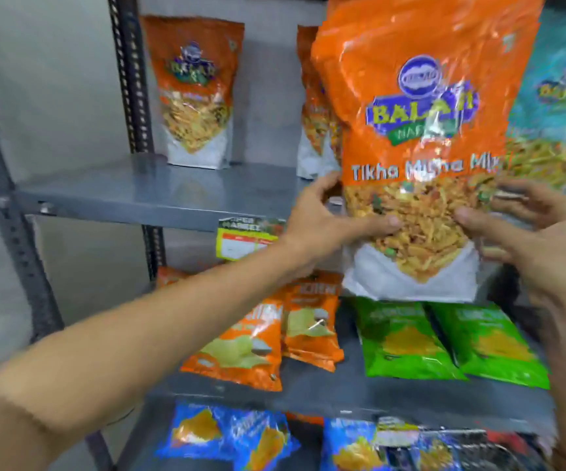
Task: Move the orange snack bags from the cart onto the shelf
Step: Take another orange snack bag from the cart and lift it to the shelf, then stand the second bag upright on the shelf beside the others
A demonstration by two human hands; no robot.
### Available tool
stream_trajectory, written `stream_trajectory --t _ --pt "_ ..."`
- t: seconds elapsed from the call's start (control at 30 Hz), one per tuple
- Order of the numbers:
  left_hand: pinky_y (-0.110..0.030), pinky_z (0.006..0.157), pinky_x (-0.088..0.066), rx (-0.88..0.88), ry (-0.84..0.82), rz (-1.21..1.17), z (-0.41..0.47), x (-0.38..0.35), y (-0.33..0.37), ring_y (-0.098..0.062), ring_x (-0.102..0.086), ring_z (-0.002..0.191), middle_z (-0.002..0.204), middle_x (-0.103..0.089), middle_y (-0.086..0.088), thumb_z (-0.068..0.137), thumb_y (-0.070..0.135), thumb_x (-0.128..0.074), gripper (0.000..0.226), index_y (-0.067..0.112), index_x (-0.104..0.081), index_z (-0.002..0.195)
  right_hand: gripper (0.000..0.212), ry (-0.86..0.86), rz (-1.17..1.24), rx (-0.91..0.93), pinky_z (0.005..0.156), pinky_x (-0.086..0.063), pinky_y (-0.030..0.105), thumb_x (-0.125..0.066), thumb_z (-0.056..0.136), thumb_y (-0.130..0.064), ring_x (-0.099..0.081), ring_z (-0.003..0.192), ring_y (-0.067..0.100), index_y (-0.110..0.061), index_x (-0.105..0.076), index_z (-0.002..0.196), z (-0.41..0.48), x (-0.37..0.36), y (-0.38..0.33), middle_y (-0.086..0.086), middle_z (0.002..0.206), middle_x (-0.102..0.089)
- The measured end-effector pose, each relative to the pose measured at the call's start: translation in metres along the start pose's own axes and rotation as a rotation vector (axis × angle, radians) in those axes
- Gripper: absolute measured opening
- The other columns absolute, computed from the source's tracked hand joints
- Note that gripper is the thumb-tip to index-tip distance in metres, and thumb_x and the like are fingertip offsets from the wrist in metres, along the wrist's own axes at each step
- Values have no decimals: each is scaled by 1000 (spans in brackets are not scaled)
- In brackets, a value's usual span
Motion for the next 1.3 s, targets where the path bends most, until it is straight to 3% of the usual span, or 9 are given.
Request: stream_trajectory --t 0.23,0.37,0.5,0.6,0.77,0.87,1.0,1.17,1.3 --pt "-12 50 -50 -135 77 83 50 101 60 3 -69 74 79 -74 16 59 10 -86 40 26 -65 89 32 -73 116 8 41 -50 23 -88 55 -31 -61 53 5 -31 -64 75 48 -96 -24 -5 68 -68" --pt "-19 56 -55 -205 101 165 79 171 84 -3 -70 78 83 -75 13 61 6 -83 41 27 -64 91 32 -112 166 60 51 -47 27 -86 61 -25 -56 67 20 -27 -59 79 79 -176 -29 12 82 -60" --pt "-23 70 -57 -240 155 234 100 232 86 -4 -70 85 91 -74 11 55 15 -88 50 28 -63 96 34 -146 209 79 58 -56 35 -84 66 -19 -65 73 16 -26 -55 84 102 -245 -12 4 80 -67" --pt "-24 75 -57 -201 128 252 111 260 64 -3 -69 91 96 -72 11 54 14 -89 54 31 -63 98 34 -172 187 66 78 -55 53 -82 69 -18 -61 86 22 -27 -53 83 109 -277 16 2 84 -64" --pt "-28 75 -57 -91 106 246 115 285 24 -4 -68 97 104 -69 11 42 35 -92 69 38 -60 103 29 -274 159 30 65 -57 25 -80 73 -18 -64 73 -4 -32 -57 82 109 -304 44 -15 74 -66" --pt "-39 79 -56 -17 170 188 116 298 25 -17 -60 113 118 -61 2 51 43 -85 68 36 -52 109 28 -233 242 -95 77 -55 31 -78 75 -29 -64 95 10 -31 -56 93 115 -300 52 -9 93 -64" --pt "-38 72 -57 14 320 113 109 314 27 -18 -63 104 113 -61 2 62 45 -77 52 30 -53 106 29 -135 323 -291 88 -53 45 -73 78 -31 -57 111 24 -26 -55 100 118 -283 64 5 126 -58" --pt "-35 65 -55 79 157 253 110 298 15 -23 -62 101 110 -60 -6 68 21 -79 37 31 -55 95 26 -283 226 -283 78 -57 44 -75 74 -14 -64 91 21 -23 -58 91 110 -300 67 0 94 -65" --pt "-35 64 -55 106 185 240 112 303 12 -24 -63 99 107 -61 -6 70 10 -74 35 28 -53 90 27 -346 144 -233 59 -60 33 -75 72 -8 -63 81 16 -21 -57 88 113 -311 67 0 80 -61"
Point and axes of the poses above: each hand's wrist, its own z-axis towards the middle knuckle, its own x-axis out of the back of the hand, y = z × x, the point moved 7 cm from there along z, towards the middle knuckle
